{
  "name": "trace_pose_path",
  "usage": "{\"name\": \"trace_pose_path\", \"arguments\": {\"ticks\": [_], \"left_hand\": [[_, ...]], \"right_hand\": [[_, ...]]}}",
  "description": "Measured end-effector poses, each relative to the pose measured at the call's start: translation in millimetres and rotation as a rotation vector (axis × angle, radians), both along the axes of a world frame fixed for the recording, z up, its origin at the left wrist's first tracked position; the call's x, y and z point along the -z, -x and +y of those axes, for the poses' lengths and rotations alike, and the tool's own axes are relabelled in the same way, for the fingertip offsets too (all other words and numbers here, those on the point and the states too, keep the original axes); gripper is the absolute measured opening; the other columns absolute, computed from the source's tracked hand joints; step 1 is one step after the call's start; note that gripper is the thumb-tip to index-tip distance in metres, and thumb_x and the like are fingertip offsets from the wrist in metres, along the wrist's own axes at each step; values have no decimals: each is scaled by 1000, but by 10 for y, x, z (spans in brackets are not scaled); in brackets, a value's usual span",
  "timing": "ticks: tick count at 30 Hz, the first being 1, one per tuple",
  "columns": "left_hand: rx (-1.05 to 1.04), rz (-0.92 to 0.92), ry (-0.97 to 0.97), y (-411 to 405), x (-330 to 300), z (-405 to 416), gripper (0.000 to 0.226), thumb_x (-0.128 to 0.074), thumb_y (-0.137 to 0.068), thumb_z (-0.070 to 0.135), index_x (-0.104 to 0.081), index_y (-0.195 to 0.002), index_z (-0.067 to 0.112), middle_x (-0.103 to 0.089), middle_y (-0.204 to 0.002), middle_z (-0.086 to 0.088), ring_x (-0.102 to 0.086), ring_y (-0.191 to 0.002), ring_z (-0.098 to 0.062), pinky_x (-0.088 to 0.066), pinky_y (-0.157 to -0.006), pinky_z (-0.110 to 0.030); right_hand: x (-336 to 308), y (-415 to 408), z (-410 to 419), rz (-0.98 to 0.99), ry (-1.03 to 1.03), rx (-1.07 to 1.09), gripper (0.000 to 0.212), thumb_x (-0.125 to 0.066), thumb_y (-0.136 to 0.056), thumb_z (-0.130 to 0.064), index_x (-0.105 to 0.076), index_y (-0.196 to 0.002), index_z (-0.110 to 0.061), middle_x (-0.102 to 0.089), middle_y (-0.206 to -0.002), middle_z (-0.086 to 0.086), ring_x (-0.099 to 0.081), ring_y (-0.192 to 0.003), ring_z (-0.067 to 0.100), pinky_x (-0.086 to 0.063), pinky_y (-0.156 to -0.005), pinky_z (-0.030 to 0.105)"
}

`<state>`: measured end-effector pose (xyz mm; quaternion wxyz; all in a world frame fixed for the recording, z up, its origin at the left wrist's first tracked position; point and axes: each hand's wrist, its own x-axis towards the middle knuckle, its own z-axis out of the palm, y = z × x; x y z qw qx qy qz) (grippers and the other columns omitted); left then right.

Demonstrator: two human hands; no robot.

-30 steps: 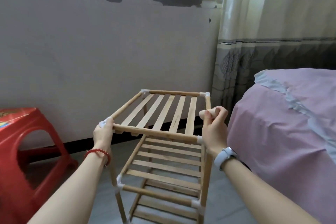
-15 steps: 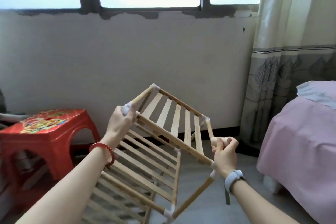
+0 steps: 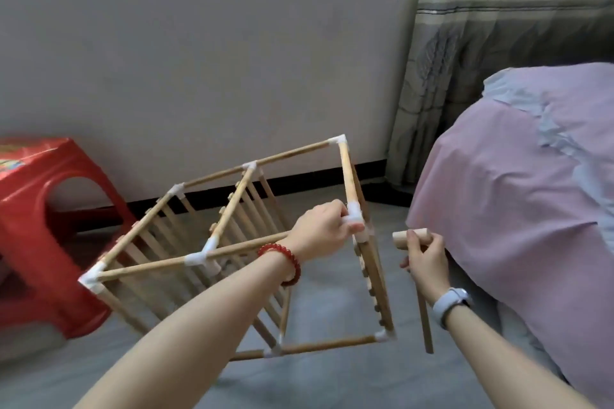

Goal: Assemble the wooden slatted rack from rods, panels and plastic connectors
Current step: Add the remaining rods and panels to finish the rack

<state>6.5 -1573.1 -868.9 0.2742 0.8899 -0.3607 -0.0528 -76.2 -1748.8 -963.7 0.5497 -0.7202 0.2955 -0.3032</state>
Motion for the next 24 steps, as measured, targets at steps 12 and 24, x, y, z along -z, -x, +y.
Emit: {"name": "trace_pose_path", "arguments": {"ticks": [12,24], "left_hand": [[251,-11,-293,539,1365,-1095,11,-48,-94,19,-44,-102,12,-55,-107,-9,-55,-98,-29,-44,-74,-38],[201,-262,-475,15,1589,-300,46,-17,-95,56,-55,-107,33,-54,-94,9,-51,-92,-15,-33,-89,-35]], "right_hand": [[555,823,-623,123,160,-39,16,-53,-92,-16,-42,-82,-21,-66,-68,-14,-55,-62,-8,-39,-68,16],[-207,431,-535,79,732,-79,23,-39,-94,-44,-30,-103,-24,-54,-74,-9,-57,-62,23,-30,-51,26]]}}
